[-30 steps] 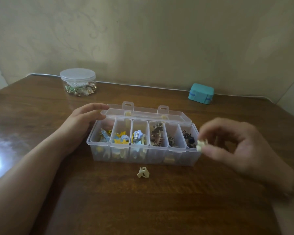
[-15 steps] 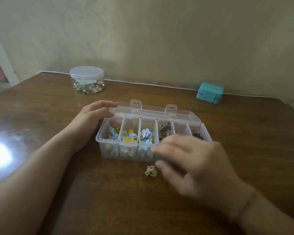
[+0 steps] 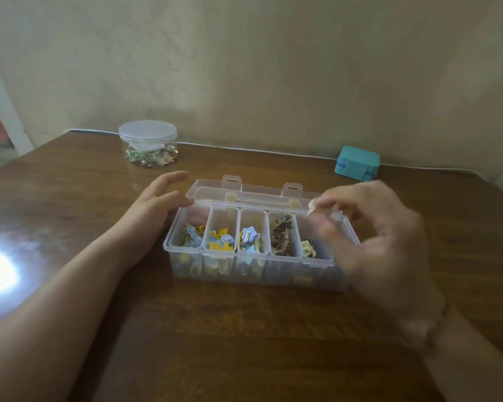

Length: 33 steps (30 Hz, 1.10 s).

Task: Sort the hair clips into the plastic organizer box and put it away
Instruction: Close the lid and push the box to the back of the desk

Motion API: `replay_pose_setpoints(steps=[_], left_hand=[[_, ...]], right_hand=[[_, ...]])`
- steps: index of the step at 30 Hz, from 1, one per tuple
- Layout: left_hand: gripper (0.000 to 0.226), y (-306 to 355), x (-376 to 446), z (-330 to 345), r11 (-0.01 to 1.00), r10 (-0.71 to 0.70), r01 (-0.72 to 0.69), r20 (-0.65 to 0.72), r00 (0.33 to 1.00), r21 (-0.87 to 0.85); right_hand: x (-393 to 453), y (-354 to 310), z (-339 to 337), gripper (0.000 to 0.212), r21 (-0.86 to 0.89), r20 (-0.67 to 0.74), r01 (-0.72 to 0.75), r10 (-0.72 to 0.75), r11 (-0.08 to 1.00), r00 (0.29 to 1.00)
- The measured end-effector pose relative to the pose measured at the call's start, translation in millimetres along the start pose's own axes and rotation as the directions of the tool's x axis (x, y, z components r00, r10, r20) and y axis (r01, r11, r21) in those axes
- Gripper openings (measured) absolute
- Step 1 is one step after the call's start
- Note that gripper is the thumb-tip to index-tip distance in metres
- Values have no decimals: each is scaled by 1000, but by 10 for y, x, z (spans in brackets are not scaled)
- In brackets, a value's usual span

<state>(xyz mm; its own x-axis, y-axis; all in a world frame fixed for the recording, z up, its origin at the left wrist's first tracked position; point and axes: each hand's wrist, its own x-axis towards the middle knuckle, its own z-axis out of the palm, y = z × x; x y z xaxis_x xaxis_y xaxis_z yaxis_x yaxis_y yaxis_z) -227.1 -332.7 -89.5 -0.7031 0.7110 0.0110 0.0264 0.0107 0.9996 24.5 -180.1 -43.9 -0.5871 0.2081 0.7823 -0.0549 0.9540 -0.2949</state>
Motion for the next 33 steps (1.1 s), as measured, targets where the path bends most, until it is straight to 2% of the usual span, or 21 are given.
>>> replay_pose_setpoints(steps=[1,4,5,6,8,9,10,13,15,17,18,20,21,22,24,26,28,30,31,33], left_hand=[[56,0,-1,-3,1000,-2,2,0,1000,-5],[55,9,-15,19,1000,-13,13,6,1000,7],[53,12,-14,27,1000,-13,13,3,1000,10],[52,19,-19,43,1000,-12,12,-5,1000,4],[66,21,-25,60,999,-8,8,-9,1000,-46],[79,18,-20,60,995,-4,3,-12,1000,-102],[90,25,-21,63,987,10,-10,-4,1000,-159],[97,66,-37,50,941,120,-88,80,990,-326],[81,128,-55,2,900,212,-149,112,971,-410],[59,189,-83,-40,874,270,-196,110,956,-444],[56,207,-94,-45,882,293,-224,110,950,-415],[66,204,-113,-1,921,374,-348,141,917,-176],[68,201,-135,43,908,414,-418,188,890,-22],[67,208,-173,85,873,440,-475,246,864,107],[59,242,-245,101,789,446,-553,370,815,267],[54,297,-307,63,695,410,-608,482,774,385],[56,300,-361,51,581,362,-636,538,761,508],[61,281,-411,96,429,379,-639,515,769,638],[63,271,-429,122,383,402,-636,498,768,670],[61,258,-441,149,365,434,-639,484,760,677]], right_hand=[[41,59,6,9,-16,6,-90,90,996,996],[31,210,44,8,-63,194,-244,251,968,948],[30,254,29,10,-33,180,-274,275,961,944],[40,299,1,13,40,108,-314,308,949,945],[64,425,-66,19,275,-54,-414,444,868,894],[67,495,-88,24,374,-62,-461,517,805,853],[60,563,-100,36,435,-10,-515,576,738,817],[-30,719,-106,80,527,215,-645,648,553,731],[-49,729,-123,87,601,218,-601,615,527,758],[-54,703,-164,88,629,116,-477,532,614,838],[-63,671,-184,84,604,65,-413,475,682,878],[-105,592,-218,72,411,13,-284,306,866,952],[-123,560,-219,66,259,49,-207,201,944,978],[-140,540,-210,62,119,146,-134,116,984,982],[-164,513,-168,60,-46,410,-73,86,996,908],[-193,509,-134,63,-90,548,-119,149,989,823],[-205,500,-122,60,-113,546,-121,164,986,822],[-202,488,-123,59,-140,545,-101,162,985,823],[-204,487,-121,59,-153,545,-91,160,984,823],[-222,486,-108,60,-169,529,-67,148,983,836]])
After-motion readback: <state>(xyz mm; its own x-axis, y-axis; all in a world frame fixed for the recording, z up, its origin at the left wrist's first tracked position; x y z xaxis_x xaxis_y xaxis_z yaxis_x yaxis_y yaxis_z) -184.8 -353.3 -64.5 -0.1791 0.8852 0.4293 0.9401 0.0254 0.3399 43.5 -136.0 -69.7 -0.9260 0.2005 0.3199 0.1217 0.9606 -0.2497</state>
